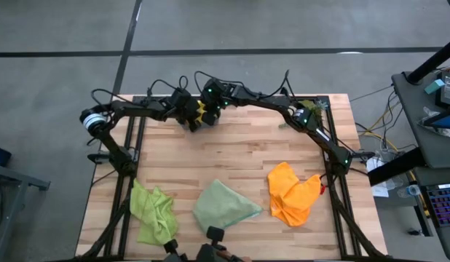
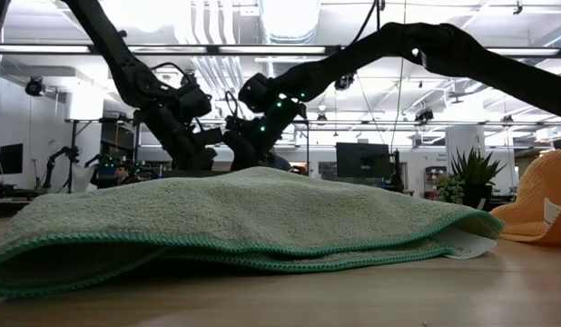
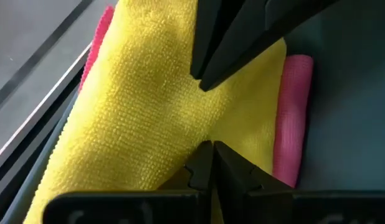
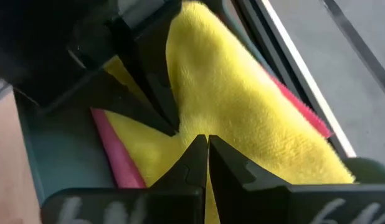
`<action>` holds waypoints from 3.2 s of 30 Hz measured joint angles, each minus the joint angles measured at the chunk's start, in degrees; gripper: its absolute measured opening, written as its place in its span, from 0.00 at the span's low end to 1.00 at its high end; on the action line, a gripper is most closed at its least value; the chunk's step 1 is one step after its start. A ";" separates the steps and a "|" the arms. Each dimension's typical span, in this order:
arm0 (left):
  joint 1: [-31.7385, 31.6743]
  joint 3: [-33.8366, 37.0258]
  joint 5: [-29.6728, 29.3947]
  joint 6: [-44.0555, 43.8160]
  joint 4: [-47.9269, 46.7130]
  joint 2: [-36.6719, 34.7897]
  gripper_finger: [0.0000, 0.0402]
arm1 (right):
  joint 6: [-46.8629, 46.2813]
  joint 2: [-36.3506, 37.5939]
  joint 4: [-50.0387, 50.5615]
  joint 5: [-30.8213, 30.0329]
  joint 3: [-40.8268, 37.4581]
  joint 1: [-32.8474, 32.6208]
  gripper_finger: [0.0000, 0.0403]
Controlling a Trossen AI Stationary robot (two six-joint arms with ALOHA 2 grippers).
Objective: Fold microfiber towels
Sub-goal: Put the yellow microfiber towel into the green bin, then fold the green microfiber towel
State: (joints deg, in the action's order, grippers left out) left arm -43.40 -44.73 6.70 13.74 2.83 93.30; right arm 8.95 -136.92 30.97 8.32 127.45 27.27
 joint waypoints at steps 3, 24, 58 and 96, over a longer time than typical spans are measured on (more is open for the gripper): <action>0.01 -0.04 0.00 -0.09 -0.43 0.08 0.00 | -0.11 0.00 0.01 0.00 -0.91 0.00 0.02; 5.60 0.28 0.00 -4.57 -12.82 -27.22 0.00 | 1.60 11.29 11.97 0.00 -1.13 -4.32 0.02; 35.78 8.50 0.35 -19.62 -8.08 -35.78 0.00 | -13.57 32.90 17.80 -3.81 -37.10 -43.83 0.02; 49.11 7.10 -8.33 -17.46 10.05 -26.26 0.00 | -43.84 33.71 -2.15 -13.66 -58.11 -53.75 0.05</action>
State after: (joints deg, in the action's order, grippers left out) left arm 5.72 -37.63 -1.63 -3.73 12.88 67.05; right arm -34.90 -103.21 28.82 -5.34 69.34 -26.48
